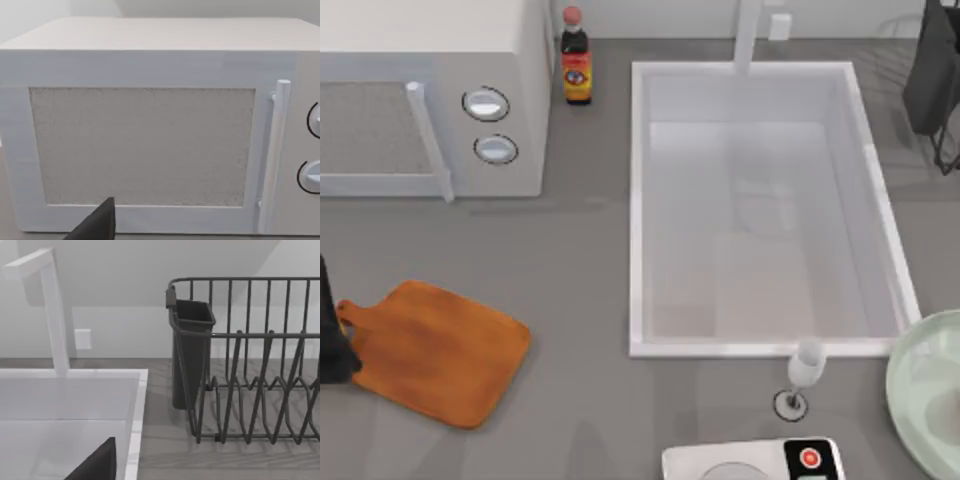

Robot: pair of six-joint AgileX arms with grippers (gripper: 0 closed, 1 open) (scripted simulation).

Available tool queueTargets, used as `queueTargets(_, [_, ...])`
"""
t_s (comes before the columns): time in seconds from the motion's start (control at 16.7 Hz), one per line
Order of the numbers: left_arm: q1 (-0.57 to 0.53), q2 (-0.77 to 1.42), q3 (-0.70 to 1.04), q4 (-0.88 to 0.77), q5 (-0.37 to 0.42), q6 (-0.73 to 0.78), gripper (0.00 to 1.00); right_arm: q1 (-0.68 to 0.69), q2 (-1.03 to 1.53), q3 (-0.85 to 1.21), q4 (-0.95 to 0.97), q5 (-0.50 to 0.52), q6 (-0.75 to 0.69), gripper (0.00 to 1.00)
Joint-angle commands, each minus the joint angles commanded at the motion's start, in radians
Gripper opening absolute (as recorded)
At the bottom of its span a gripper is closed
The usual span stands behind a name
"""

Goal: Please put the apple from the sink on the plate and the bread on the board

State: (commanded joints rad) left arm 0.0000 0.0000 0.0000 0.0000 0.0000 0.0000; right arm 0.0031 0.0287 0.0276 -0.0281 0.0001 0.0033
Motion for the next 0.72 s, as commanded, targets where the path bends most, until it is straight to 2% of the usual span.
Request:
queueTargets(0.48, [0.001, 0.01, 0.007, -0.006, 0.0, 0.002, 1.0, -0.003, -0.029, -0.028, 0.028, 0.0, -0.003, 1.0])
queueTargets(0.72, [0.012, 0.149, 0.1, -0.09, 0.0, 0.027, 1.0, -0.003, -0.029, -0.028, 0.028, 0.0, -0.003, 1.0])
